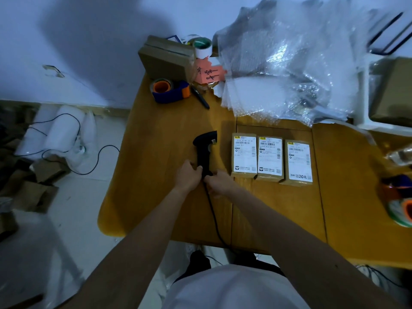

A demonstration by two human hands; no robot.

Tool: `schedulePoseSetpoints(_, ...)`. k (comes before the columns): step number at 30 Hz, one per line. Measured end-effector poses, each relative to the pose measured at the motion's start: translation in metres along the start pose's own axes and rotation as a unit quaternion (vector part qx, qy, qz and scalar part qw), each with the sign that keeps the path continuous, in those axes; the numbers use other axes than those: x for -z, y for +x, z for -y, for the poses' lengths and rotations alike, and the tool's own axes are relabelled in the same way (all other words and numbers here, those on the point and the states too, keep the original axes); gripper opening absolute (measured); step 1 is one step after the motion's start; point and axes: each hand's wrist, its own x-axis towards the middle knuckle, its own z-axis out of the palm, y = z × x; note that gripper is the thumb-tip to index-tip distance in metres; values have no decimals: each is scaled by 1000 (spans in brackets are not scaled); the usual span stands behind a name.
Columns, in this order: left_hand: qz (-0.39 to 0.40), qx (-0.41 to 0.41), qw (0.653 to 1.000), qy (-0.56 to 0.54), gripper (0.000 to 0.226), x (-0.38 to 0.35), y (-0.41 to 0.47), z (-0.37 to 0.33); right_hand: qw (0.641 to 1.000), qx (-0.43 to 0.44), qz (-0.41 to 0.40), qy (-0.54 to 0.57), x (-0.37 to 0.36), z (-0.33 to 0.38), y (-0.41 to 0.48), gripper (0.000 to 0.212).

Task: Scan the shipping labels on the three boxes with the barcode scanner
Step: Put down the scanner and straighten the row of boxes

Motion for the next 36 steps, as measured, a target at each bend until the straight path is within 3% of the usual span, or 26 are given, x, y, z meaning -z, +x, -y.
schedulePoseSetpoints(3,-34,-24,999,8,29,-2,-10,-4,1000,27,-12,-3,6,-5,-11,31)
schedulePoseSetpoints(8,-51,-73,995,-33,31,-8,-27,-20,990,114,-83,-12,19,-16,-24,26)
schedulePoseSetpoints(14,-31,-119,992,-22,15,-26,-42,-46,973,128,-189,14,57,-31,-30,31)
schedulePoseSetpoints(21,15,-121,992,19,54,-60,-56,-69,915,151,-373,-37,117,-69,-35,34)
schedulePoseSetpoints(24,38,-129,991,-8,50,-72,-60,-76,895,111,-427,-59,145,-96,-34,40)
schedulePoseSetpoints(27,27,-112,993,-39,51,-80,-61,-79,892,26,-450,-24,168,-122,-31,49)
schedulePoseSetpoints(30,16,-98,994,-39,55,-84,-60,-82,905,-41,-422,9,182,-143,-25,58)
schedulePoseSetpoints(36,6,-64,998,-9,63,-88,-52,-83,929,-67,-363,39,190,-159,-15,54)
